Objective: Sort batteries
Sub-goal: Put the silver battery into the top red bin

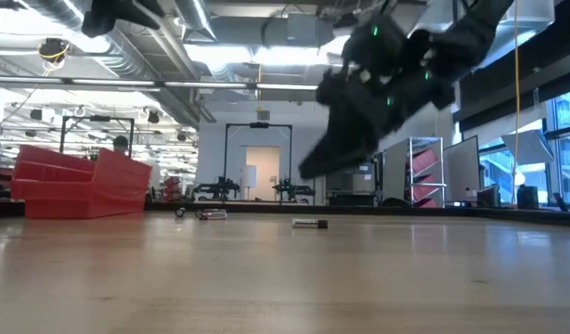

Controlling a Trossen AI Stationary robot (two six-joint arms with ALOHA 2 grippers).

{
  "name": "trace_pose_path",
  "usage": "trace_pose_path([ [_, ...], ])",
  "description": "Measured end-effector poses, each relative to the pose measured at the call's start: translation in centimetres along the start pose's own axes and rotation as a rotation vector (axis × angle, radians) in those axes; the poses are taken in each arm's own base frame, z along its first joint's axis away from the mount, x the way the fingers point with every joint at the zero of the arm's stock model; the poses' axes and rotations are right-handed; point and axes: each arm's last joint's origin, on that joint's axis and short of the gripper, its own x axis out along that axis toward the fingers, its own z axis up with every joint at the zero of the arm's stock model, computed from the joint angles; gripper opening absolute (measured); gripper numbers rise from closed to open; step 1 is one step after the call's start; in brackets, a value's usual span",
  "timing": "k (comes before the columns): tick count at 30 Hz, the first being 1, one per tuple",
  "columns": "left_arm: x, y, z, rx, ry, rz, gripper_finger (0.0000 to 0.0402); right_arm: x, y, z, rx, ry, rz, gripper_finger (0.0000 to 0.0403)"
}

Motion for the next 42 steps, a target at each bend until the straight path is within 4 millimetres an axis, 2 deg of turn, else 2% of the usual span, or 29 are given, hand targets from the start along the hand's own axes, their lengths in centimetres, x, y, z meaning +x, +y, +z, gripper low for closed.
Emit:
trace_pose_path([
  [8, 1.3, -1.1, -0.7, 0.010, 0.024, -0.004, 0.0079, 3.0, -0.9, -3.5, -0.039, 0.083, 0.005, 0.0204],
  [13, 3.1, -1.5, -1.2, -0.007, 0.052, 0.017, 0.0080, 3.4, -1.2, -5.1, -0.032, 0.115, 0.001, 0.0198],
  [16, 4.2, -1.8, -1.5, -0.006, 0.077, 0.042, 0.0081, 3.3, -1.4, -6.1, -0.014, 0.137, -0.013, 0.0166],
  [23, 6.3, -3.2, -2.0, 0.079, 0.100, 0.019, 0.0079, 2.4, -1.7, -8.2, 0.059, 0.146, -0.028, 0.0032],
  [26, 7.1, -4.0, -2.1, 0.130, 0.089, -0.012, 0.0079, 2.2, -1.5, -8.0, 0.152, 0.160, 0.011, 0.0021],
  [29, 7.9, -4.5, -2.2, 0.157, 0.078, -0.026, 0.0079, 1.4, -1.2, -7.0, 0.277, 0.137, 0.030, 0.0033],
  [32, 8.4, -4.5, -2.2, 0.154, 0.052, 0.022, 0.0079, 0.0, -0.5, -5.3, 0.324, 0.119, 0.065, 0.0028],
  [36, 8.6, -4.6, -1.8, 0.166, 0.012, 0.017, 0.0079, -3.0, 0.6, -0.2, 0.306, -0.081, 0.128, 0.0014],
  [40, 8.7, -5.4, -0.9, 0.216, -0.021, -0.134, 0.0079, -6.0, 1.6, 2.9, 0.292, -0.181, 0.106, 0.0014],
  [42, 8.8, -6.0, -0.4, 0.254, -0.056, -0.220, 0.0082, -7.9, 2.5, 5.1, 0.276, -0.272, 0.117, 0.0017],
])
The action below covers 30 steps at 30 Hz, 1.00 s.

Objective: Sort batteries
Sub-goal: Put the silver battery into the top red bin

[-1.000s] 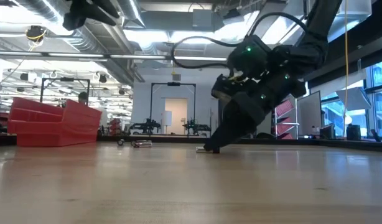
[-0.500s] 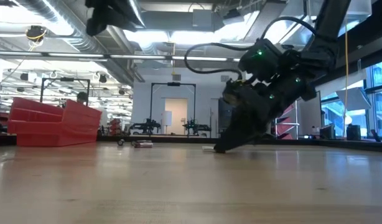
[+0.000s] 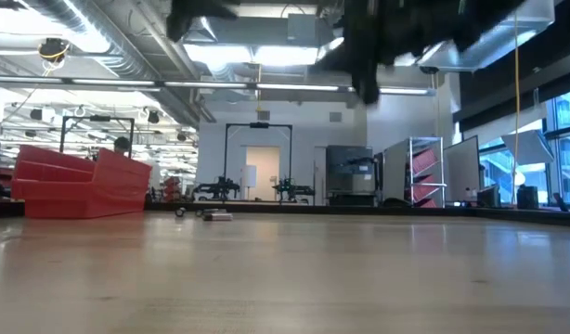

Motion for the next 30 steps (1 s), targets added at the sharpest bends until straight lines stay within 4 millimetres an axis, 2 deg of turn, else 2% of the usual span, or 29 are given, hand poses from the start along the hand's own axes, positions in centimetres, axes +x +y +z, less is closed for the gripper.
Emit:
trace_pose_path([
  [4, 0.9, -0.9, 0.8, 0.101, -0.094, -0.089, 0.0106, -1.3, 2.3, 2.8, -0.043, -0.082, 0.022, 0.0016],
  [9, 2.7, -2.3, 1.5, 0.191, -0.222, -0.206, 0.0166, -1.9, 4.9, 5.7, -0.088, -0.194, 0.054, 0.0016],
  [13, 3.9, -3.3, 1.6, 0.184, -0.278, -0.295, 0.0214, -1.9, 5.4, 6.9, -0.107, -0.231, 0.041, 0.0019],
  [16, 4.1, -3.8, 1.7, 0.139, -0.306, -0.359, 0.0231, -2.3, 6.0, 8.0, -0.111, -0.286, 0.057, 0.0014],
  [22, 3.5, -4.8, 2.1, 0.164, -0.383, -0.424, 0.0213, -2.9, 6.9, 9.4, -0.136, -0.331, 0.076, 0.0017],
  [30, 3.6, -4.4, 2.2, 0.137, -0.395, -0.361, 0.0173, -3.3, 7.3, 10.3, -0.162, -0.366, 0.085, 0.0017],
])
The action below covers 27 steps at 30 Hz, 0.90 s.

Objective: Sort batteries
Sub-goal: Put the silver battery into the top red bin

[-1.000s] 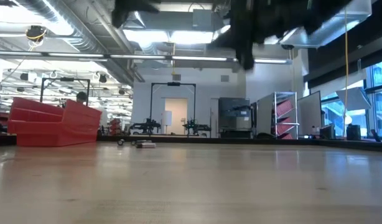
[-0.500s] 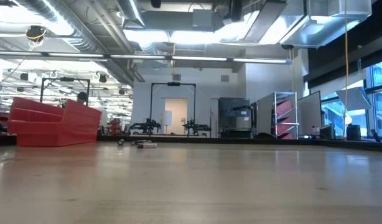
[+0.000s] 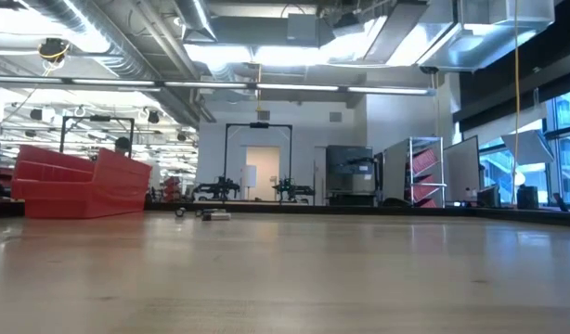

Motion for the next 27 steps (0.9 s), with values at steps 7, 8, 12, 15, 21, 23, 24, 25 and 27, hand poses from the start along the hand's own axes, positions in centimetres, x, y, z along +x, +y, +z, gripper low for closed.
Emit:
trace_pose_path([
  [7, 0.01, 0.06, 0.02, -0.002, -0.002, 0.008, 0.0170, 0.00, 0.03, 0.08, -0.007, -0.003, 0.000, 0.0019],
  [8, 0.00, 0.05, 0.01, -0.003, -0.002, 0.007, 0.0166, 0.00, 0.02, 0.08, -0.007, -0.003, 0.000, 0.0019],
  [12, 0.00, 0.06, 0.02, 0.001, -0.002, 0.006, 0.0128, 0.00, 0.02, 0.08, -0.007, -0.003, 0.000, 0.0019],
  [15, 0.00, 0.05, 0.02, 0.003, 0.000, 0.003, 0.0087, 0.00, 0.03, 0.08, -0.008, -0.003, 0.001, 0.0020],
  [21, 0.00, 0.07, 0.00, 0.003, 0.001, 0.003, 0.0021, 0.00, 0.03, 0.08, -0.010, -0.002, 0.003, 0.0020],
  [23, 0.01, 0.07, -0.01, 0.003, 0.001, 0.003, 0.0020, 0.00, 0.03, 0.08, -0.010, -0.002, 0.003, 0.0021],
  [24, 0.01, 0.06, -0.01, 0.003, 0.001, 0.003, 0.0020, 0.00, 0.03, 0.08, -0.010, -0.002, 0.003, 0.0021],
  [25, 0.00, 0.07, 0.01, 0.003, 0.001, 0.003, 0.0020, 0.00, 0.03, 0.07, -0.010, -0.002, 0.002, 0.0022],
  [27, 0.00, 0.07, -0.01, 0.003, 0.002, 0.003, 0.0020, 0.00, 0.01, 0.03, -0.010, 0.004, 0.000, 0.0026],
])
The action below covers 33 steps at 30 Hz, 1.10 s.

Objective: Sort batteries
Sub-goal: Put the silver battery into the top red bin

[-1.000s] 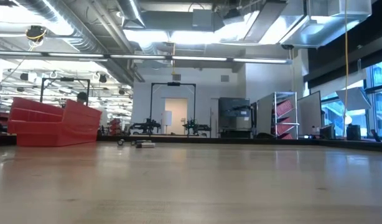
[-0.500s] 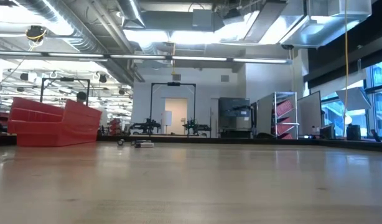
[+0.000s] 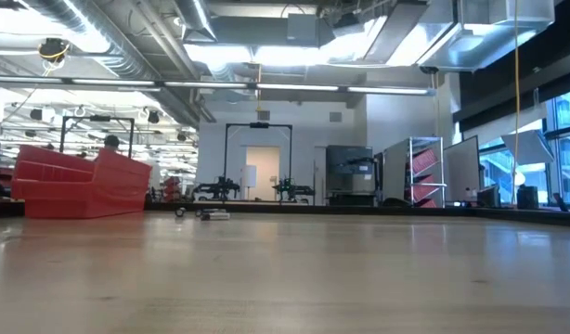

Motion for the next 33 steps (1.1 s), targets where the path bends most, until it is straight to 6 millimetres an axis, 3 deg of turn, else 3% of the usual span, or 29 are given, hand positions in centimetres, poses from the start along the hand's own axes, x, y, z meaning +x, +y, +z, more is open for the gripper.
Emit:
trace_pose_path([
  [5, 0.0, 0.0, -0.1, 0.002, 0.008, 0.003, 0.0020, 0.0, -0.2, -0.3, 0.009, 0.033, -0.029, 0.0066],
  [11, -0.2, -0.1, 0.2, 0.000, -0.004, -0.009, 0.0020, -0.1, -0.5, -1.3, 0.044, 0.132, -0.070, 0.0168],
  [15, -1.2, -0.6, 2.1, 0.023, 0.027, 0.011, 0.0020, -0.3, -1.0, -2.7, 0.113, 0.265, -0.117, 0.0215],
  [21, -4.5, 0.2, 6.5, 0.188, 0.328, 0.347, 0.0020, -0.6, -1.1, -3.4, 0.164, 0.349, -0.142, 0.0224],
  [24, -7.1, 1.4, 9.3, 0.242, 0.491, 0.536, 0.0020, -0.6, -1.1, -3.2, 0.154, 0.332, -0.125, 0.0216],
  [27, -9.2, 3.5, 10.4, 0.252, 0.655, 0.697, 0.0020, -0.5, -1.1, -3.1, 0.130, 0.311, -0.132, 0.0209],
  [33, -12.5, 8.9, 8.4, 0.230, 1.028, 0.917, 0.0020, -0.5, -1.1, -3.0, 0.108, 0.297, -0.152, 0.0205],
])
